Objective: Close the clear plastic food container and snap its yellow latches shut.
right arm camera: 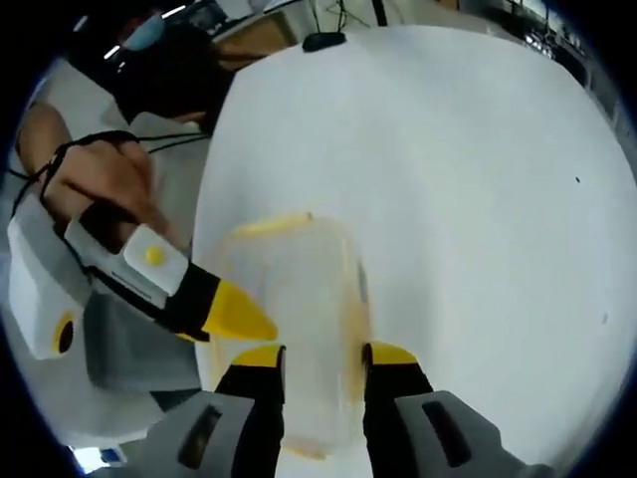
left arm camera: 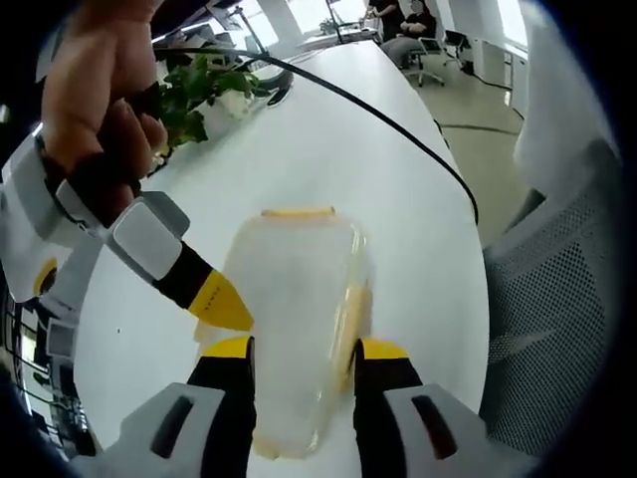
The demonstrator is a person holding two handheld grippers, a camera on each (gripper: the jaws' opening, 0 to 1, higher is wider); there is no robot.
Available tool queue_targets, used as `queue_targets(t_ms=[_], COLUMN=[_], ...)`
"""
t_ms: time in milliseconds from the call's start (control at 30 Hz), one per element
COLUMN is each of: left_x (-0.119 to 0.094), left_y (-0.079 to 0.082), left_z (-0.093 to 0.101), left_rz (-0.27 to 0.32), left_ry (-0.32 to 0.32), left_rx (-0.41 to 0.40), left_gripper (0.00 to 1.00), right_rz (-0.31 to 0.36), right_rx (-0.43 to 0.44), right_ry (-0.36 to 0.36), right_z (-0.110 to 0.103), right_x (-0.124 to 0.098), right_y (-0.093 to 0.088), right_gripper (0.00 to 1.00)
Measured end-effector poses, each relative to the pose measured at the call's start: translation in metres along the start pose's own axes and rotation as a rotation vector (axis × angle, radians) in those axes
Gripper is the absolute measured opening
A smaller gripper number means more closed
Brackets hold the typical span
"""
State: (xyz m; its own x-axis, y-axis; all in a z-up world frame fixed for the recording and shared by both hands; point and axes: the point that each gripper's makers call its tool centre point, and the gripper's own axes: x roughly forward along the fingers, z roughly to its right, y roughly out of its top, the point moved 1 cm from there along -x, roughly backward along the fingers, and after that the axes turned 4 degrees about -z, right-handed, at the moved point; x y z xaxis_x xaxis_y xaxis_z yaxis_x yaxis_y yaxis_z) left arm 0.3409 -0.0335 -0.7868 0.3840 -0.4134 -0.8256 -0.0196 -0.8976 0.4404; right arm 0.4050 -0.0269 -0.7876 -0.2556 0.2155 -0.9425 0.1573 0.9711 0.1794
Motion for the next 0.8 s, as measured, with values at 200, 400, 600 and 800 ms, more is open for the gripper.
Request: queue_targets(t_ms=[200,400,600,800], left_x=[-0.0006,-0.0010,-0.0011,-0.0023], left_y=[0.0010,0.0025,0.0032,0.0030], left_z=[-0.0001,-0.0001,-0.0005,-0.0008], left_rz=[0.007,0.012,0.008,0.007], left_ry=[0.009,0.018,0.013,0.006], left_rx=[0.007,-0.002,0.003,0.004], left_gripper=[0.38,0.39,0.40,0.41], right_rz=[0.009,0.048,0.068,0.074], right_rx=[-0.012,0.003,-0.031,-0.023], right_ry=[-0.006,-0.011,-0.034,-0.051], right_z=[-0.0003,-0.0007,-0.0020,-0.0016], right_x=[-0.0011,-0.0018,-0.0032,-0.0041], right_y=[-0.0024,-0.0040,-0.0031,-0.0028], right_gripper=[0.29,0.31,0.31,0.31])
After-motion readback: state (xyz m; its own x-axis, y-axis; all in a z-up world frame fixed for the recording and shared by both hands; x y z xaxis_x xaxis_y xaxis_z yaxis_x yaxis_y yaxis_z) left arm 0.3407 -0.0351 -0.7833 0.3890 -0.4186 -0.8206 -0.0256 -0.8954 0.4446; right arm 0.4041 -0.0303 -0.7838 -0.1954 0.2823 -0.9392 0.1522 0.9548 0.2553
